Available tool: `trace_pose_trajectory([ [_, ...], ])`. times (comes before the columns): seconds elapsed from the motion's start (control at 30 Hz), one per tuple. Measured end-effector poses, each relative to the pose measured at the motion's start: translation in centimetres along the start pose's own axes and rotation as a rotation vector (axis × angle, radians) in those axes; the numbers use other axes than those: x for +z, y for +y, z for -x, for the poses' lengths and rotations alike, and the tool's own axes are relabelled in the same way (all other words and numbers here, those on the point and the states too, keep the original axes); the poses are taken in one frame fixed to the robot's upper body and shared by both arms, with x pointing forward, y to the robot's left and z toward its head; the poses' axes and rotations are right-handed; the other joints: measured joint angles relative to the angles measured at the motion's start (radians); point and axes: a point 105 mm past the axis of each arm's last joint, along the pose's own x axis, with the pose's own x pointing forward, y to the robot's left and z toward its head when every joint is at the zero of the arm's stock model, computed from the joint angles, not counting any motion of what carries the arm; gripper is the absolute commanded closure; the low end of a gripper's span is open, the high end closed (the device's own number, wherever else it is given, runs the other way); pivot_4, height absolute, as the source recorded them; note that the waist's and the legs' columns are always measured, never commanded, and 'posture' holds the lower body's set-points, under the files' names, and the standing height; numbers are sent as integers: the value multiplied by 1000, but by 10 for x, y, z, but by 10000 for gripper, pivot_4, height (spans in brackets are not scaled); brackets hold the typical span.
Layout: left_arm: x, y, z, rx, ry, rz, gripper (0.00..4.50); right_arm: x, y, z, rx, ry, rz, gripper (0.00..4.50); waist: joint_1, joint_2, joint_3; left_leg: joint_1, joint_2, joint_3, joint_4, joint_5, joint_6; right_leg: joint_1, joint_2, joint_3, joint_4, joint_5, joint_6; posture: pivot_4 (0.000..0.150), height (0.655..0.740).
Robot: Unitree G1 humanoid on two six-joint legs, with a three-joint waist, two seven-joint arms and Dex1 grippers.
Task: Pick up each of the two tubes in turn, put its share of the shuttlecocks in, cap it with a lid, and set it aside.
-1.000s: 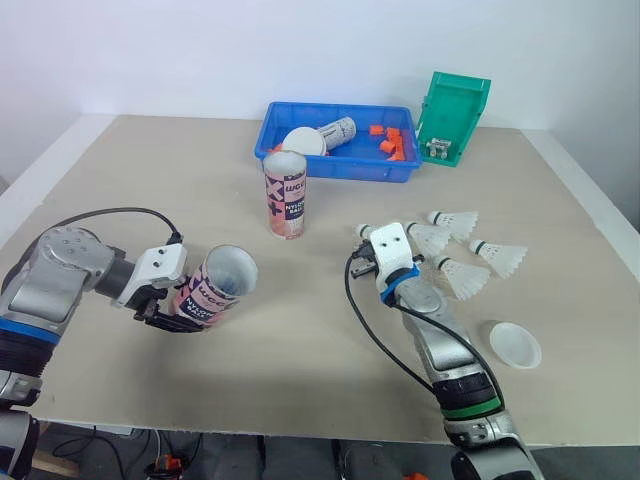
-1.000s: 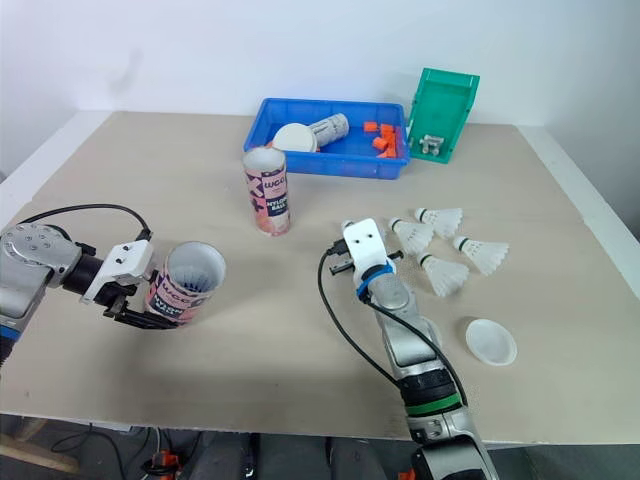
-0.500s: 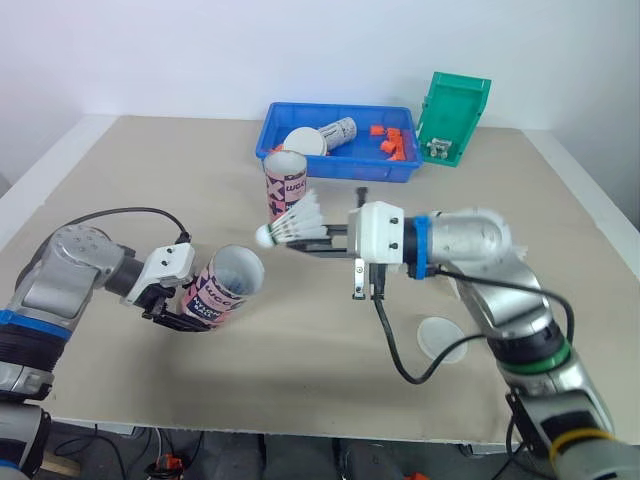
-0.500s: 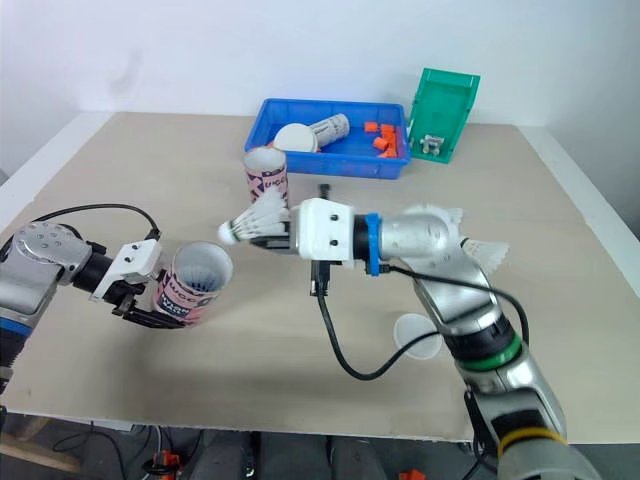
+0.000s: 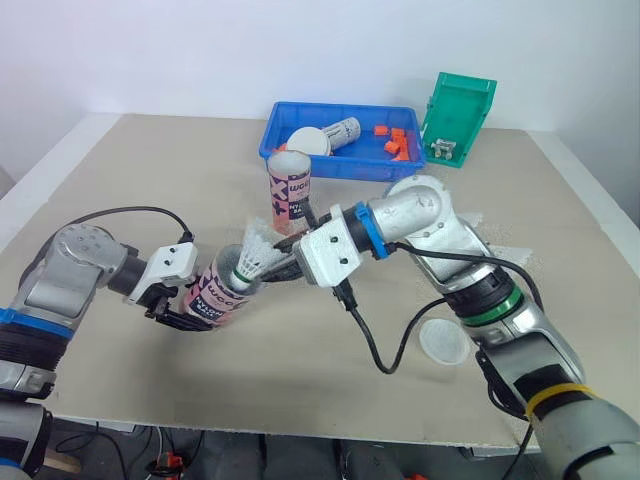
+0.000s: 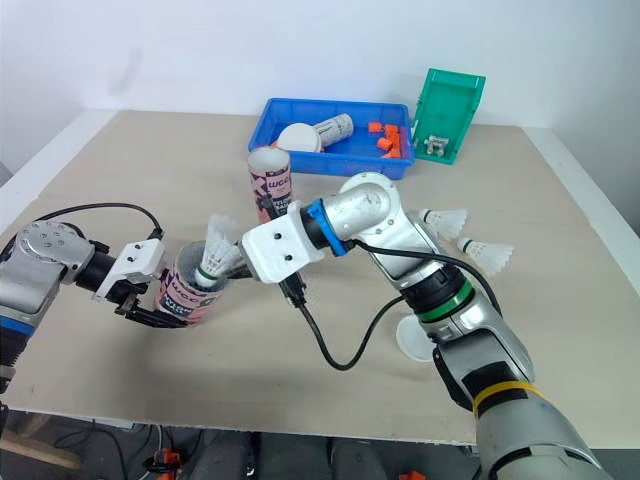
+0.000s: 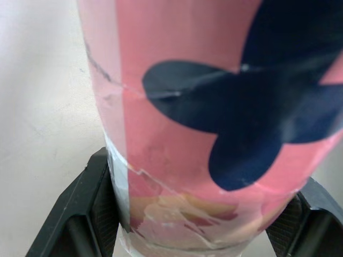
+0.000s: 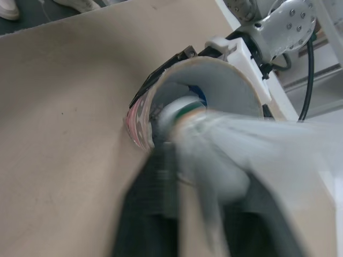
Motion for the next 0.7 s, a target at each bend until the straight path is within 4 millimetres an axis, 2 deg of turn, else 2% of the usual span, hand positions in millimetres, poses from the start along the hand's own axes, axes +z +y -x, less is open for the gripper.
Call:
trace_pose_trajectory([
  [0.1,0,0,0,1,-1,1,15055,2,-2,2,13,-4,-14,6828,1,0,0,0,0,0,0,0,0,0,0,0,0,0,0,1500,7038],
  [0.17,0,0,0,1,-1,1,15055,2,-3,3,5,-2,-24,87,1,0,0,0,0,0,0,0,0,0,0,0,0,0,0,1500,7038],
  [0.23,0,0,0,3,-2,0,15055,4,-2,7,-4,-7,-39,87,1,0,0,0,0,0,0,0,0,0,0,0,0,0,0,1500,7038],
  [0.33,2,-1,-2,9,-10,-6,15055,9,6,34,-96,-69,-181,87,8,-1,0,-2,0,0,0,0,0,1,-1,0,0,-2,1,1500,7038],
  [0.43,-1,-3,-2,10,-14,3,15055,-8,14,72,-292,-31,-361,87,6,-1,0,-1,0,1,0,0,0,0,-2,0,0,-2,0,1500,7038],
  [0.57,-2,-5,-1,18,-15,3,15055,-27,34,120,-642,-6,-597,87,2,1,0,-1,0,1,-2,0,0,-1,-1,0,0,-2,0,1500,7038],
  [0.6,-1,-6,-3,14,-22,0,15055,-29,47,142,-784,4,-669,87,5,0,0,-1,0,-1,-3,0,0,1,-1,-1,0,-3,1,1500,7038],
  [0.63,-1,-6,-4,14,-29,3,15055,-33,58,154,-858,23,-715,87,7,-1,-1,-1,-1,-1,-3,-1,0,2,-1,-1,0,-6,3,1500,7038],
  [0.67,-1,-6,-4,14,-30,3,15055,-33,60,156,-867,29,-723,87,8,-1,-1,-1,-1,0,-3,-1,0,2,-1,0,0,-6,3,1500,7038],
  [0.7,0,-6,-5,6,-32,0,15055,-42,90,176,-976,114,-827,87,8,0,-1,-2,-2,1,-2,-2,1,3,-1,1,-1,-7,4,1500,7038],
])
